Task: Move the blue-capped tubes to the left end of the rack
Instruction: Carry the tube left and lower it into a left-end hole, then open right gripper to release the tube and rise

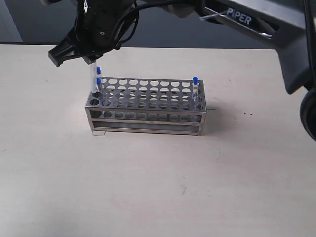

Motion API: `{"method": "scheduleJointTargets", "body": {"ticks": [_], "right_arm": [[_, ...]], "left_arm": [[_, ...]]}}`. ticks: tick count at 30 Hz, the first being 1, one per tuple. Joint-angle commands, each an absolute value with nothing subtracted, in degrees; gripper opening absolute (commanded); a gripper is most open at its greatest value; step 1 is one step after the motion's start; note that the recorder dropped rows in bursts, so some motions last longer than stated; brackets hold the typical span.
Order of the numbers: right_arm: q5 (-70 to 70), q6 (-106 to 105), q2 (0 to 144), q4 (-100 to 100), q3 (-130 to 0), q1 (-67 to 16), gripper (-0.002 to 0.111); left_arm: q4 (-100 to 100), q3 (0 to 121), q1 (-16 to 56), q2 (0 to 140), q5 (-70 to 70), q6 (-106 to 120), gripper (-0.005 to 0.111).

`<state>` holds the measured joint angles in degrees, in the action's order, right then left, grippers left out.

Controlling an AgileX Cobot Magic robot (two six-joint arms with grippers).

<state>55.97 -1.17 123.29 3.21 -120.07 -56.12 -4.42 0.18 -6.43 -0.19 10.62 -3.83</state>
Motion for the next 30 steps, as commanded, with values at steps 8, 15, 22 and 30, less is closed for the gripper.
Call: {"method": "scheduleJointTargets", "body": {"ticks": [8, 15, 22, 30], "right_arm": [[53.7, -2.7, 126.4, 5.0, -120.0, -56.0, -0.001], [53.3, -2.7, 127.6, 6.3, -120.0, -56.0, -0.001], [50.9, -2.7, 130.5, 6.3, -120.0, -56.0, -0.001], [46.7, 7.4, 131.1, 11.8, -120.0, -56.0, -0.001]], "left_arm": [[-4.1, 0.0, -6.1, 0.0, 10.2, -3.9, 0.0], [-4.1, 0.0, -6.1, 0.0, 10.2, -3.9, 0.0], [-4.1, 0.0, -6.1, 0.0, 10.2, -3.9, 0.0], [-4.1, 0.0, -6.1, 0.0, 10.2, -3.9, 0.0]]}}
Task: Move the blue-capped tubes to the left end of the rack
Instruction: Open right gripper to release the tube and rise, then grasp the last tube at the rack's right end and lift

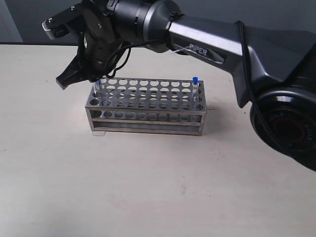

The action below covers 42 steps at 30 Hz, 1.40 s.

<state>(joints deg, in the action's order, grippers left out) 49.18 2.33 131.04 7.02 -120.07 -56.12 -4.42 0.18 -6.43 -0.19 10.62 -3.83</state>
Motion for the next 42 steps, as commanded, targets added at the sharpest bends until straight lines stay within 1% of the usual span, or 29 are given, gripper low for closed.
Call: {"method": "scheduleJointTargets", "body": {"ticks": [1, 2, 4, 8, 10, 11, 12, 18, 20, 22, 24, 28, 32, 42], "right_arm": [[46.9, 7.6, 131.3, 12.1, -120.0, -56.0, -0.001], [47.4, 7.6, 131.3, 12.2, -120.0, -56.0, 0.0], [48.1, 7.6, 131.5, 11.7, -120.0, -56.0, 0.007], [48.6, 7.6, 131.6, 10.9, -120.0, -56.0, 0.033], [48.6, 7.6, 131.6, 10.9, -120.0, -56.0, 0.043], [48.9, 7.6, 131.6, 10.9, -120.0, -56.0, 0.047], [49.2, 7.7, 131.6, 10.9, -120.0, -56.0, 0.048], [54.6, 7.7, 128.1, 11.3, -120.0, -56.0, 0.047], [54.1, 7.8, 124.2, 13.8, -120.0, -56.0, 0.047], [55.8, 11.4, 121.6, 21.2, -120.0, -55.5, 0.047], [61.0, 15.0, 120.9, 25.7, -120.0, -52.6, 0.047], [69.5, 14.6, 120.9, 19.4, -118.4, -44.2, 0.047], [70.0, 12.6, 120.9, 17.2, -115.6, -41.9, 0.047], [70.0, 10.9, 120.9, 15.0, -107.6, -41.8, 0.047]], "left_arm": [[-4.1, 0.0, -6.1, 0.0, 10.2, -3.9, 0.0], [-4.1, 0.0, -6.1, 0.0, 10.2, -3.9, 0.0], [-4.1, 0.0, -6.1, 0.0, 10.2, -3.9, 0.0], [-4.1, 0.0, -6.1, 0.0, 10.2, -3.9, 0.0], [-4.1, 0.0, -6.1, 0.0, 10.2, -3.9, 0.0], [-4.1, 0.0, -6.1, 0.0, 10.2, -3.9, 0.0], [-4.1, 0.0, -6.1, 0.0, 10.2, -3.9, 0.0], [-4.1, 0.0, -6.1, 0.0, 10.2, -3.9, 0.0], [-4.1, 0.0, -6.1, 0.0, 10.3, -3.9, 0.0], [-4.1, 0.0, -6.1, 0.0, 10.3, -3.9, 0.0], [-4.1, 0.0, -6.1, 0.0, 10.3, -3.9, 0.0], [-4.1, 0.0, -6.1, 0.0, 10.3, -3.9, 0.0], [-4.1, 0.0, -6.1, 0.0, 10.3, -3.9, 0.0], [-4.1, 0.0, -6.1, 0.0, 10.3, -3.9, 0.0]]}}
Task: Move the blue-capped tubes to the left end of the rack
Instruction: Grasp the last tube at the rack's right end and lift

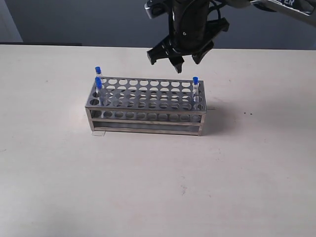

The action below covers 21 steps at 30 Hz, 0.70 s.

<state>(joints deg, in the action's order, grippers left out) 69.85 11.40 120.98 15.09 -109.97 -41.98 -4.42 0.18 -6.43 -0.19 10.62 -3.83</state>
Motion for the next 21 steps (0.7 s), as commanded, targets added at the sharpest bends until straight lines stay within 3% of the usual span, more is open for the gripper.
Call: {"method": "scheduleJointTargets", "body": {"ticks": [1, 21], "right_arm": [[70.0, 10.9, 120.9, 15.1, -107.1, -41.8, 0.047], [68.6, 11.7, 122.3, 14.8, -104.8, -39.8, 0.047]], "left_arm": [[-4.1, 0.0, -6.1, 0.0, 10.3, -3.9, 0.0], [-4.1, 0.0, -6.1, 0.0, 10.3, -3.9, 0.0]]}}
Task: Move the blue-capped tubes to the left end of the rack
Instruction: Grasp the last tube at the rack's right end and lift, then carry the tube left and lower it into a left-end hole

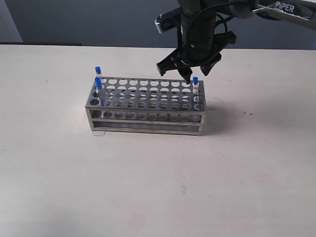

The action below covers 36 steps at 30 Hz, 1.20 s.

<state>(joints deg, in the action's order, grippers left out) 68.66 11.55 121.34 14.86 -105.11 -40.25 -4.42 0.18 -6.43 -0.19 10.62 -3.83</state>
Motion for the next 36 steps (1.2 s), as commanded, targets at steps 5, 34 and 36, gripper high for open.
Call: {"method": "scheduleJointTargets", "body": {"ticks": [5, 34, 36], "right_arm": [[68.1, 11.7, 123.6, 14.8, -104.8, -39.8, 0.038], [63.2, 9.9, 109.8, 14.2, -104.8, -44.8, 0.0], [60.8, 7.0, 109.1, 11.7, -104.8, -46.5, 0.0]], "left_arm": [[-4.1, 0.0, -6.1, 0.0, 10.3, -3.9, 0.0], [-4.1, 0.0, -6.1, 0.0, 10.4, -3.9, 0.0], [-4.1, 0.0, -6.1, 0.0, 10.4, -3.9, 0.0]]}}
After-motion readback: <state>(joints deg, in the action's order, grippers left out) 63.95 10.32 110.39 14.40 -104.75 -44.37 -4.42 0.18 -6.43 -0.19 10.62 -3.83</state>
